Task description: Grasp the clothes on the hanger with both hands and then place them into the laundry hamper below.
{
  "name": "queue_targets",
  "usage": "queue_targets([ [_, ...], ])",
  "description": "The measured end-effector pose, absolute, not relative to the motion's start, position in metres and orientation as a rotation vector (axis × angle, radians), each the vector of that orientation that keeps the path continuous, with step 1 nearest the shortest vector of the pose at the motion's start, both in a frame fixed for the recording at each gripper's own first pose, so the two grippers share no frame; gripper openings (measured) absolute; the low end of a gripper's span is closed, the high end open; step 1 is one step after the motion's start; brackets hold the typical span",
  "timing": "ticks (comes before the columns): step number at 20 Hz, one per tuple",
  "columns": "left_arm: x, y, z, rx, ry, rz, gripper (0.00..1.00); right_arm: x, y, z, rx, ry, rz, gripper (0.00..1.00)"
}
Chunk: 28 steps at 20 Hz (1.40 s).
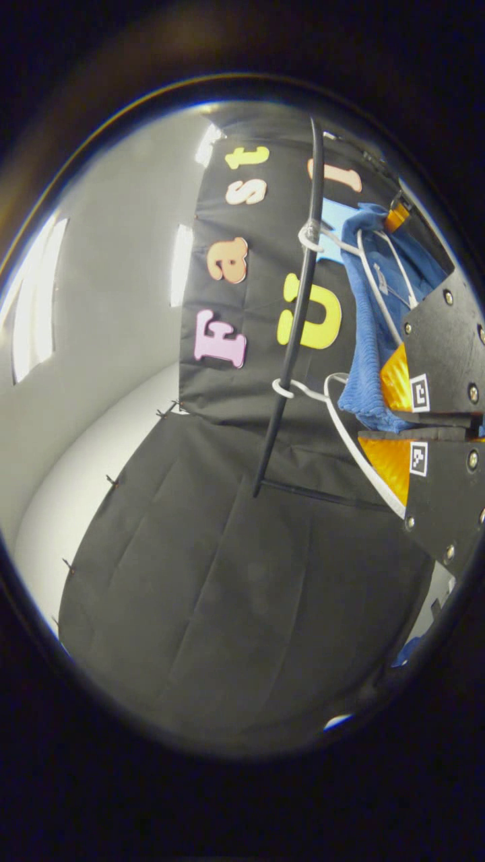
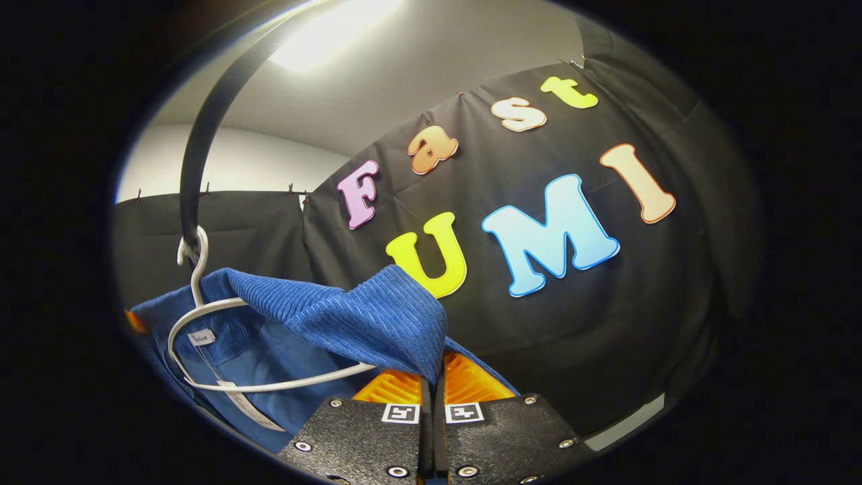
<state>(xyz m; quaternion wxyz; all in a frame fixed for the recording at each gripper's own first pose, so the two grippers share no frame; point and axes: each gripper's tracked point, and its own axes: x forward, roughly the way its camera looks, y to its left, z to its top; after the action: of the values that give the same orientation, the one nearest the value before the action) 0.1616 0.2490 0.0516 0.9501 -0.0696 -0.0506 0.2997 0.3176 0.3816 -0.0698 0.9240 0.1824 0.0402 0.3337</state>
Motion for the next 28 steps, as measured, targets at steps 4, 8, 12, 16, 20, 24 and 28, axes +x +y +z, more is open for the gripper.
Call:
queue_targets([
  [4, 0.170, 0.270, 0.048, -0.104, -0.089, 0.605, 0.01, 0.313, 0.390, -0.071, 0.382, 0.096, 0.702, 0.00],
  [8, 0.174, 0.276, 0.058, -0.081, -0.078, 0.566, 0.03, 0.312, 0.391, -0.067, 0.365, 0.087, 0.715, 0.00],
  [12, 0.179, 0.285, 0.020, -0.108, -0.040, 0.543, 0.01, 0.318, 0.388, -0.071, 0.375, 0.099, 0.684, 0.00],
  [16, 0.182, 0.288, -0.007, -0.031, 0.019, 0.501, 0.01, 0.329, 0.381, -0.070, 0.362, 0.085, 0.659, 0.00],
  [20, 0.185, 0.290, -0.053, -0.055, 0.113, 0.478, 0.00, 0.332, 0.381, -0.068, 0.351, 0.071, 0.656, 0.00],
  [24, 0.191, 0.285, -0.087, -0.108, 0.149, 0.454, 0.01, 0.333, 0.379, -0.068, 0.321, 0.049, 0.657, 0.00],
  [28, 0.196, 0.275, -0.113, -0.125, 0.181, 0.439, 0.01, 0.332, 0.377, -0.066, 0.322, 0.038, 0.650, 0.00],
])
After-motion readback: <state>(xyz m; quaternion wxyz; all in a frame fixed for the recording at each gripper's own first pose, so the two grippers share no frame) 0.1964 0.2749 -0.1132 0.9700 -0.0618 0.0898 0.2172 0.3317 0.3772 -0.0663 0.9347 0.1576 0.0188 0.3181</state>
